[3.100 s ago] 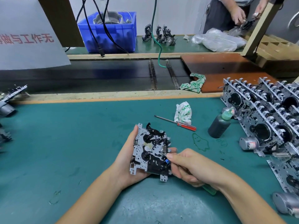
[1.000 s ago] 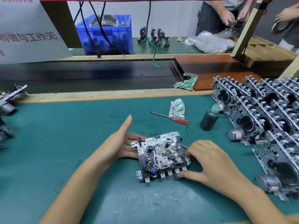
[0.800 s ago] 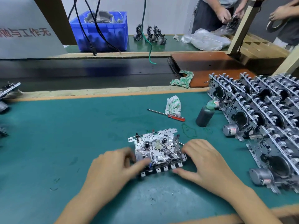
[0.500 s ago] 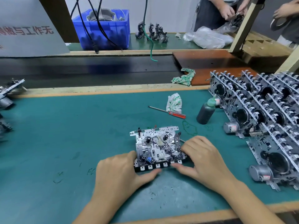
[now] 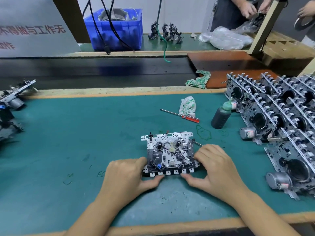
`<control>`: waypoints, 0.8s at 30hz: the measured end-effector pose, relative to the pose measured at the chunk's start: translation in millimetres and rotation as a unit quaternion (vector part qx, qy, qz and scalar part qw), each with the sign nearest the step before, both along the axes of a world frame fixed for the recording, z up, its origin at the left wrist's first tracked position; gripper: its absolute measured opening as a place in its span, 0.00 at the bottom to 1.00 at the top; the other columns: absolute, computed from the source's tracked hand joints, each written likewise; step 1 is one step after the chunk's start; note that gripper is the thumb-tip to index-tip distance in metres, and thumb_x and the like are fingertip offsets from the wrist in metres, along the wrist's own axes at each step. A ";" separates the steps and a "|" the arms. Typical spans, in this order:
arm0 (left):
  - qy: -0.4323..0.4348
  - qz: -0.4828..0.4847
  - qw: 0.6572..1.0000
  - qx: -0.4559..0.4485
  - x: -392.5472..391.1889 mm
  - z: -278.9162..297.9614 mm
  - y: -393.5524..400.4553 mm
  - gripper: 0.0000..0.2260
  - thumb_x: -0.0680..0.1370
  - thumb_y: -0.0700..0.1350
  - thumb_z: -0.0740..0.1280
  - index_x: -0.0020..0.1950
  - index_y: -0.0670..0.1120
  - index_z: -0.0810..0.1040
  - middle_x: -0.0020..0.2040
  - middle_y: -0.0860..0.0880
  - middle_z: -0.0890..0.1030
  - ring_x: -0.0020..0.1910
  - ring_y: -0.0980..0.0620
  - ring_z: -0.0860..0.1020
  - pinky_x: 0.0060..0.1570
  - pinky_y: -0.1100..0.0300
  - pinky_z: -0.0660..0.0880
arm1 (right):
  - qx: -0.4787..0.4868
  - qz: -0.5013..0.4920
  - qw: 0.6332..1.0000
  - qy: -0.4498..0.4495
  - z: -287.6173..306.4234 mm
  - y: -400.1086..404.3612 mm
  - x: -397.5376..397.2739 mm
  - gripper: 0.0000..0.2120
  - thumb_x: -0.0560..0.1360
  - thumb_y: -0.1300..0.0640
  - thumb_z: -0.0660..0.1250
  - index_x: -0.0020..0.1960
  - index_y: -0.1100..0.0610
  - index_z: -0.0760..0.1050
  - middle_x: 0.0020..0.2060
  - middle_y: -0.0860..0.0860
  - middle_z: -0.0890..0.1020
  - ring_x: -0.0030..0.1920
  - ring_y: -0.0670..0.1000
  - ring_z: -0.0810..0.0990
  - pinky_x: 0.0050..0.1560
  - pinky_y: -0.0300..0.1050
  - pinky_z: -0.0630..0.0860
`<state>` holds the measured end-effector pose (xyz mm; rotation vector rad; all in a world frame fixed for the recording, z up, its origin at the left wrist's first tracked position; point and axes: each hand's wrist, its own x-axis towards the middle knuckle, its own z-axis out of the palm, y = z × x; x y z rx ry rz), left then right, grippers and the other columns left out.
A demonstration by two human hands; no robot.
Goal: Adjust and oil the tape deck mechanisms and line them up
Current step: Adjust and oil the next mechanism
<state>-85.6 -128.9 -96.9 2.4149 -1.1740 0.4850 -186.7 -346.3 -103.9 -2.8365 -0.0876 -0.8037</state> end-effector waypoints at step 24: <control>-0.056 0.045 0.997 -0.015 -8.1 0.3 -10.1 0.29 0.64 0.71 0.61 0.22 0.46 0.66 0.17 0.51 0.65 0.16 0.50 0.67 0.22 0.67 0.55 | 0.016 -0.003 1.000 0.005 -2.4 -1.0 -4.4 0.23 0.68 0.37 0.63 0.32 0.58 0.73 0.30 0.48 0.74 0.33 0.51 0.72 0.37 0.42 0.70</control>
